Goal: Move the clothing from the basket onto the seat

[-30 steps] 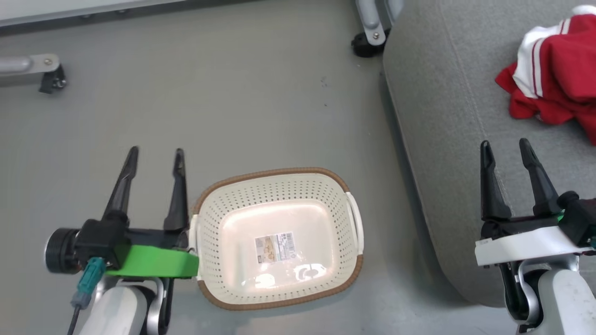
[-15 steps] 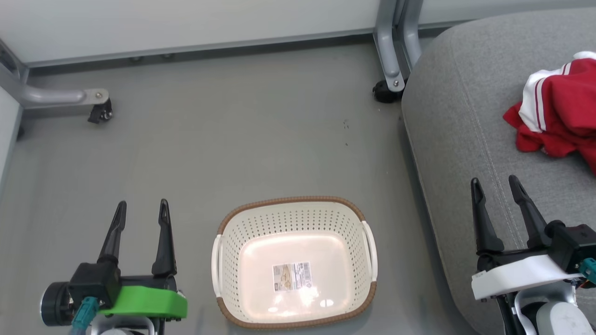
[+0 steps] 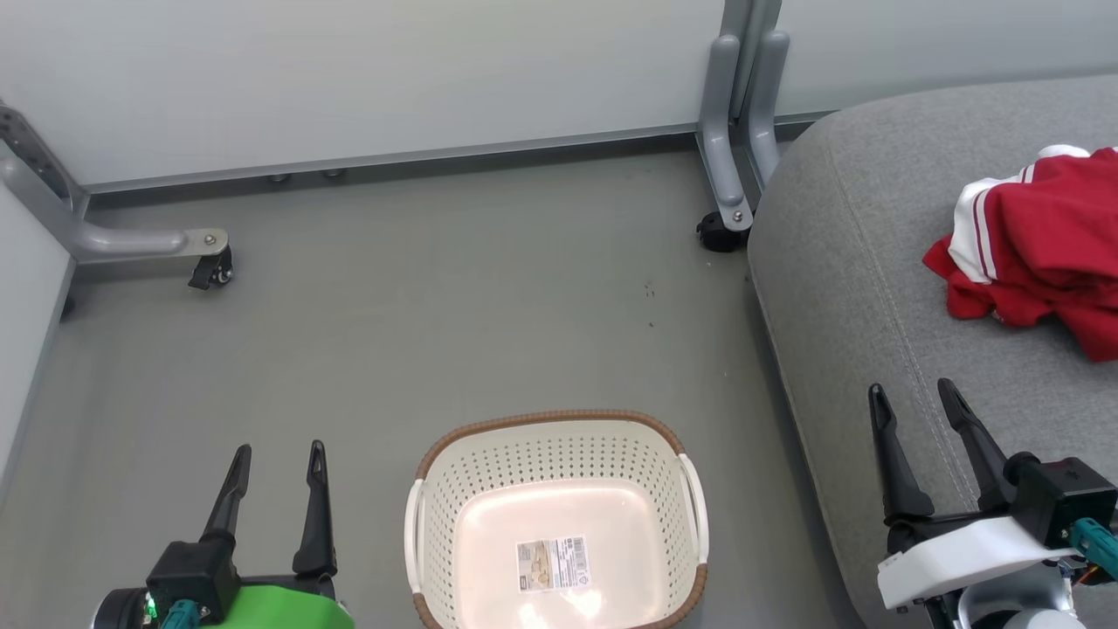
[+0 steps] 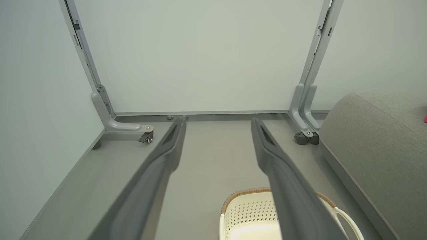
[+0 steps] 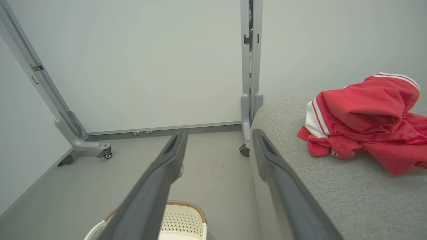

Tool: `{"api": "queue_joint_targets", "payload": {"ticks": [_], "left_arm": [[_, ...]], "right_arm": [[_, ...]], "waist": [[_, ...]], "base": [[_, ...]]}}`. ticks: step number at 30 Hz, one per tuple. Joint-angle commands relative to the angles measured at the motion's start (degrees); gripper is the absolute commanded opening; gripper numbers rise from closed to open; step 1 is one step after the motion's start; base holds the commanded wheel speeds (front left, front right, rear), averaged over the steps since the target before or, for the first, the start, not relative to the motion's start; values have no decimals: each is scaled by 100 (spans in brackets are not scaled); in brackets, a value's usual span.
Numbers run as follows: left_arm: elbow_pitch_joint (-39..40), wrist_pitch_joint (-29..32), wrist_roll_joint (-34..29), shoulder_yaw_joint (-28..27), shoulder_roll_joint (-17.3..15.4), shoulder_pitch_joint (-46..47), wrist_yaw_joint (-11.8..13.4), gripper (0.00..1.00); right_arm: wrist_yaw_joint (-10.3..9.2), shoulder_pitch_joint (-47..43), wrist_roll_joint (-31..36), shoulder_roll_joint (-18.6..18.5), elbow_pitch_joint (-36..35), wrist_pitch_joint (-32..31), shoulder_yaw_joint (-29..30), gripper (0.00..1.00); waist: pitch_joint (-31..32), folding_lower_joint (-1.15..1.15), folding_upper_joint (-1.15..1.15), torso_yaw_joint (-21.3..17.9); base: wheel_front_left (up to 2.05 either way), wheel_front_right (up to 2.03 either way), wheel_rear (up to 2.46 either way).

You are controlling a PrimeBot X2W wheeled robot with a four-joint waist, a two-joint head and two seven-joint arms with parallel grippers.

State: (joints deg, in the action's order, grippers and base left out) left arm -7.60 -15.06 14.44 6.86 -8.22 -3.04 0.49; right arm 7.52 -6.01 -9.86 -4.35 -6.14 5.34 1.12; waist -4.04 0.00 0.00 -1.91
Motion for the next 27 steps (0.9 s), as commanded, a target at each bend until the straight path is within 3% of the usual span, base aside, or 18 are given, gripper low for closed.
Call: {"api": "queue_joint_targets", "payload": {"ticks": [1, 27], "left_arm": [[-25, -14, -44, -53, 9, -84, -33, 100], [-348, -9, -370, -430, 261, -85, -322, 100]], "right_arm": [[-6, -99, 38, 4, -37, -14, -13, 100], [-6, -176, 36, 13, -118, -91, -25, 100]], "waist": [[39, 0, 0, -4], [96, 0, 0, 14]], "base": [[0, 0, 0], [0, 0, 0]]}}
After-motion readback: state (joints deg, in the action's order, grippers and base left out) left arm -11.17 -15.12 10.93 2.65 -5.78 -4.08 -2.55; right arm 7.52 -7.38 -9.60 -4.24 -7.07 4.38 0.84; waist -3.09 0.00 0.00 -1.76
